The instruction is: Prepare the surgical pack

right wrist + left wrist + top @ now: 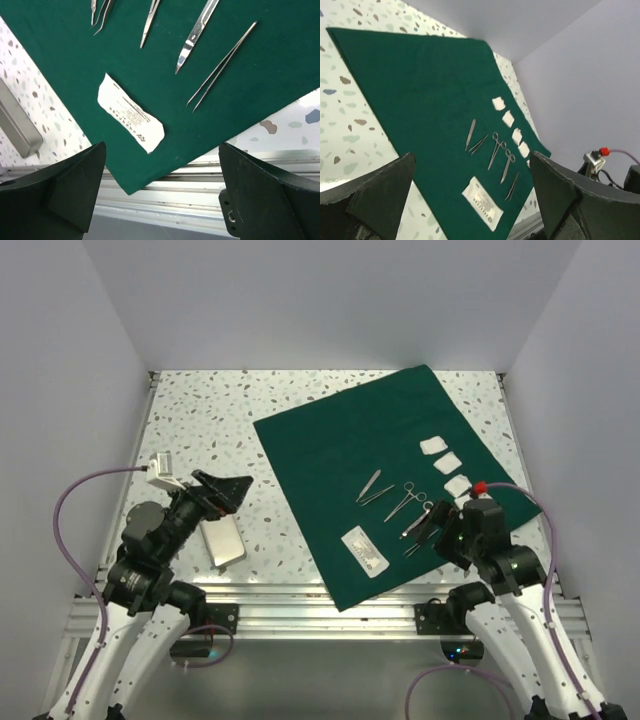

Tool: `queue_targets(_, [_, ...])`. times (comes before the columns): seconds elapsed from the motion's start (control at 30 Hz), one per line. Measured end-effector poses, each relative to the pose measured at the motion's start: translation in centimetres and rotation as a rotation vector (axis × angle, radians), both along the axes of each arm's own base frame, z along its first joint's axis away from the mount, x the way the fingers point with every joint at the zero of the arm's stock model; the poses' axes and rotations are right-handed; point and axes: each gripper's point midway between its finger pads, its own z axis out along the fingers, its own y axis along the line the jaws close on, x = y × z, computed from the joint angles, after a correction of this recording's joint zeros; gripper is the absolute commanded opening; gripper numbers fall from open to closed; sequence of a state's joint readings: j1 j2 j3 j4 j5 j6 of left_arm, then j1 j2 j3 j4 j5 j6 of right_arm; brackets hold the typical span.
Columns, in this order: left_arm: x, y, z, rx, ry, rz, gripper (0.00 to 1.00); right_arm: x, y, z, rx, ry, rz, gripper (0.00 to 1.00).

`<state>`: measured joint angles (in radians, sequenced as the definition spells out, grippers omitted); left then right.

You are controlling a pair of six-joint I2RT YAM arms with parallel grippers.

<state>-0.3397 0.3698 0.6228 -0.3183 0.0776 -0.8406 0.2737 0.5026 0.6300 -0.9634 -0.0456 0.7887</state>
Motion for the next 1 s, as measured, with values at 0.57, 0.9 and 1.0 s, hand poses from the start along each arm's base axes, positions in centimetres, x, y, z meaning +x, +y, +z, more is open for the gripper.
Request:
queue_targets(0.57, [-0.7, -3.9, -8.9, 0.117, 0.284, -0.259, 0.90, 1.2, 2.2, -2.1, -0.029, 0.152, 0.213, 0.90])
queue_targets(0.9, [-0.5, -4.7, -11.1, 0.128, 0.357, -0.310, 0.76, 3.7, -0.9, -6.5, -0.212, 0.340, -0.002, 0.32])
queue_targets(1.0, [-0.4, -4.9, -12.0, 0.143, 0.385, -0.323, 0.76, 4.1, -1.9, -7.0, -0.265, 0.370, -0.055, 0.43])
